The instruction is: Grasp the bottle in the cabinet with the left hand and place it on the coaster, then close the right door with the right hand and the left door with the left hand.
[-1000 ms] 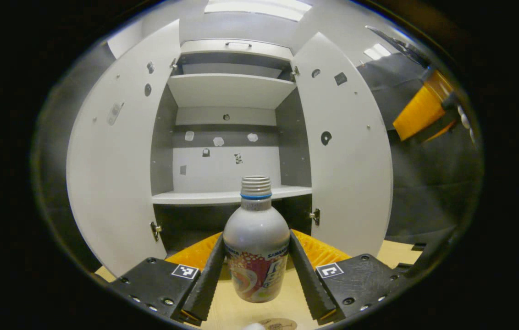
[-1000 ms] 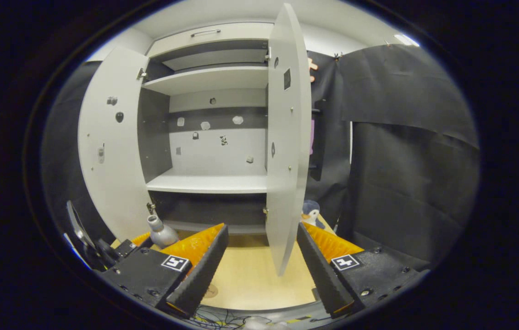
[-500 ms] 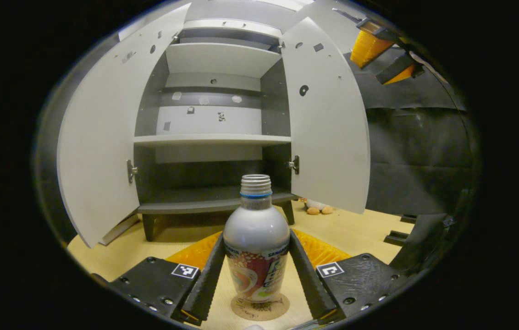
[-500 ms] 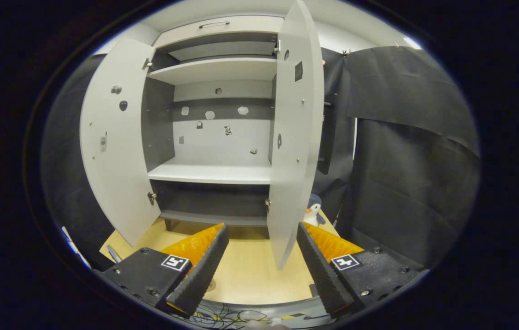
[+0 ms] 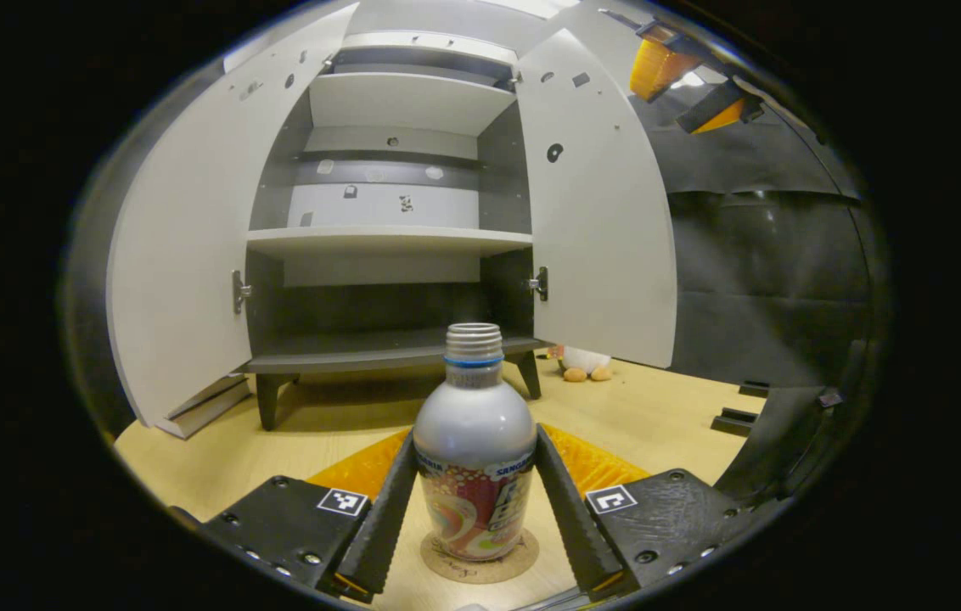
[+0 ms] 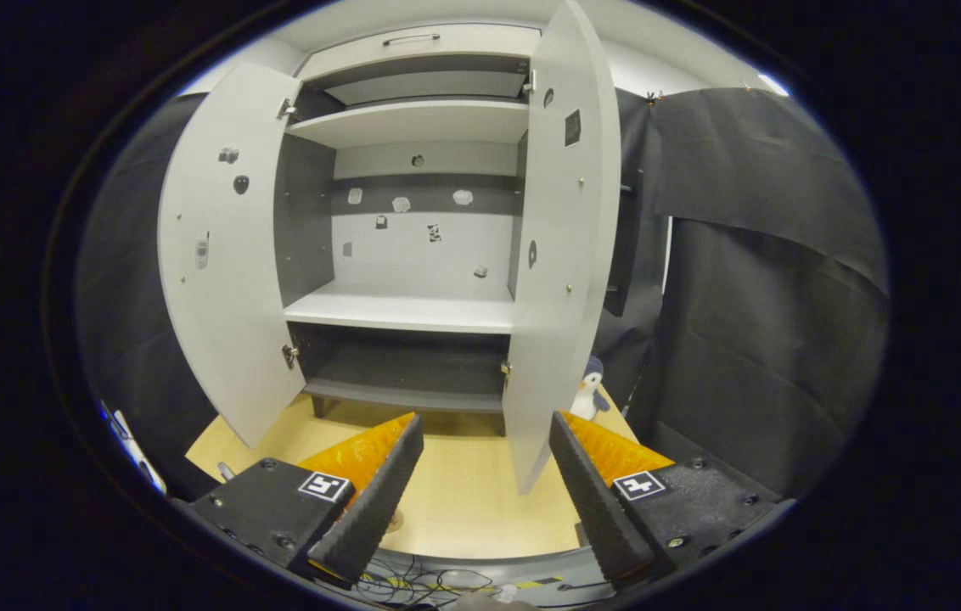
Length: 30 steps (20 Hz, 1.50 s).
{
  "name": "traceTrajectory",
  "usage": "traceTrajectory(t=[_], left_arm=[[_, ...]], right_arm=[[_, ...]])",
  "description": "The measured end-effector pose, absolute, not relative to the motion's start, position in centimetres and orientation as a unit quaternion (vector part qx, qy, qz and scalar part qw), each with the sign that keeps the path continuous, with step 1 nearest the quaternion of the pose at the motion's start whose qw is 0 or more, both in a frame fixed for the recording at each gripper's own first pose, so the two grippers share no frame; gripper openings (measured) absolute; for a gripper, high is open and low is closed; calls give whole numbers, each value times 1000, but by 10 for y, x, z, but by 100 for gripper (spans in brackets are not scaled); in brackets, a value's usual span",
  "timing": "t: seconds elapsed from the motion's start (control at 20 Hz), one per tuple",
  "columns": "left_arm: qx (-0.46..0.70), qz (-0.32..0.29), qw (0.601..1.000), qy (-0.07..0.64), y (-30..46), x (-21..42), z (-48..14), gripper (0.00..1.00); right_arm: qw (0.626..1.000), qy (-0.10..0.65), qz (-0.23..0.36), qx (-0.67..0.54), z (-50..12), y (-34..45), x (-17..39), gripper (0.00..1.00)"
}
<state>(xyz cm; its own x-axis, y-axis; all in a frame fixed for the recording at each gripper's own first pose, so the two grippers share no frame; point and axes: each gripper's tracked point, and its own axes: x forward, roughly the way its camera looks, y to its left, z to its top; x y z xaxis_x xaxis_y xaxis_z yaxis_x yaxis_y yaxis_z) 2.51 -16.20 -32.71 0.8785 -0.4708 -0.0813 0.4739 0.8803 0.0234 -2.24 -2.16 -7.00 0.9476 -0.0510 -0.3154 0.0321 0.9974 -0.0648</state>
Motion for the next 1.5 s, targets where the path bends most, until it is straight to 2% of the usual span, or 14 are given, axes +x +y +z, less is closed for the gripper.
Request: traceTrajectory(t=[0.1, 0.2, 0.55, 0.6, 1.05, 1.35, 1.5], left_arm=[[20, -245, 969, 37, -162, 23, -330, 82], [26, -247, 968, 33, -162, 20, -333, 78], [36, -238, 970, 34, -159, 18, -321, 83], [36, -238, 970, 30, -161, 19, -316, 98], [30, -231, 972, -16, -157, 21, -222, 98], [18, -233, 971, -52, -154, 26, -129, 98], [20, -241, 970, -37, -152, 27, -89, 98]], right_arm=[[986, 161, -22, -32, -71, -22, -24, 98], [986, 165, -22, -35, -74, -22, -25, 98], [983, 178, -32, -30, -90, -31, -28, 98], [983, 179, -33, -28, -92, -31, -28, 98], [988, 154, -33, 6, -86, -26, -32, 98], [990, 133, -40, 28, -85, -28, -30, 99], [991, 118, -44, 42, -81, -32, -29, 98]])
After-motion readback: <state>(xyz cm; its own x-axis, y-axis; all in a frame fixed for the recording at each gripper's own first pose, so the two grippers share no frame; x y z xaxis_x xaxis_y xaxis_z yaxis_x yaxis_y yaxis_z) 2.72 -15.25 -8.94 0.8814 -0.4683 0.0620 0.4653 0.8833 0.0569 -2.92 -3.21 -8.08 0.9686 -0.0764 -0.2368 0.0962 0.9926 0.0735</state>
